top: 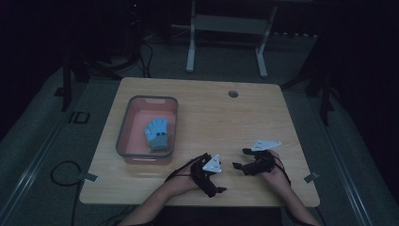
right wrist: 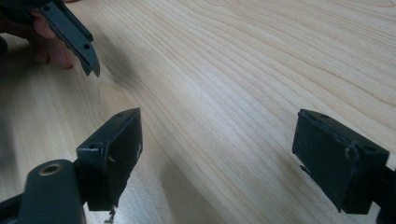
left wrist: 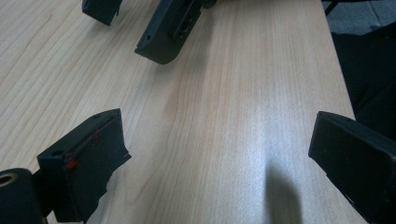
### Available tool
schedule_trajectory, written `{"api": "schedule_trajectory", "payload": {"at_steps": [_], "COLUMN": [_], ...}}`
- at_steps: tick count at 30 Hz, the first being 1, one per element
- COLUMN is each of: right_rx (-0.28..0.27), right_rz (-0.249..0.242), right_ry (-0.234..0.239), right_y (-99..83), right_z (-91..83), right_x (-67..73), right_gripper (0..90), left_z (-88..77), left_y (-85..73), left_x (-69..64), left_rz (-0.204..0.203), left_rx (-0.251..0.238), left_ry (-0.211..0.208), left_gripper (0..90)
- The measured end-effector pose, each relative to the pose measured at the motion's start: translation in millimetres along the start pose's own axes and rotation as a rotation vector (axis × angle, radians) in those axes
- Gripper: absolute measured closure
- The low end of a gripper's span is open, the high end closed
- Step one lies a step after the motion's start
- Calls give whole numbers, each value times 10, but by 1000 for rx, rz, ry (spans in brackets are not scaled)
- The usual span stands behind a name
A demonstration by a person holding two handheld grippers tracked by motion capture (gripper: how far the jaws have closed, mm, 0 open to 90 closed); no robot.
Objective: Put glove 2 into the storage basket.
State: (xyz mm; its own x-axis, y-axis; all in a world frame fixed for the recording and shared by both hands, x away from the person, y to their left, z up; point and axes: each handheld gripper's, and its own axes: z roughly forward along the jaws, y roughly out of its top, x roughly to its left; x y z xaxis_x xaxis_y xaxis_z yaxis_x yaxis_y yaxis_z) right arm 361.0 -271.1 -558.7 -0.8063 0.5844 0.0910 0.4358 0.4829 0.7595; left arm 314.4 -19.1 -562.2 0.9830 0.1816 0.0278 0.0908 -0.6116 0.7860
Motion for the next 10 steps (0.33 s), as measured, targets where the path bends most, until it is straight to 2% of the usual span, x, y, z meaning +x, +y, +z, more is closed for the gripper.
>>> {"api": "schedule_trajectory", "payload": {"at_steps": [10], "right_rx": [1], "right_rz": [3], "right_ry": [-5], "right_y": [-4], "right_z": [3], "right_x": [-4], "right_gripper": [161], "left_z": [-8], "left_y": [-14], "left_x": [7], "left_rz": [-4], "left_rx": [-8], "left_ry": [0], "left_gripper": [41]}}
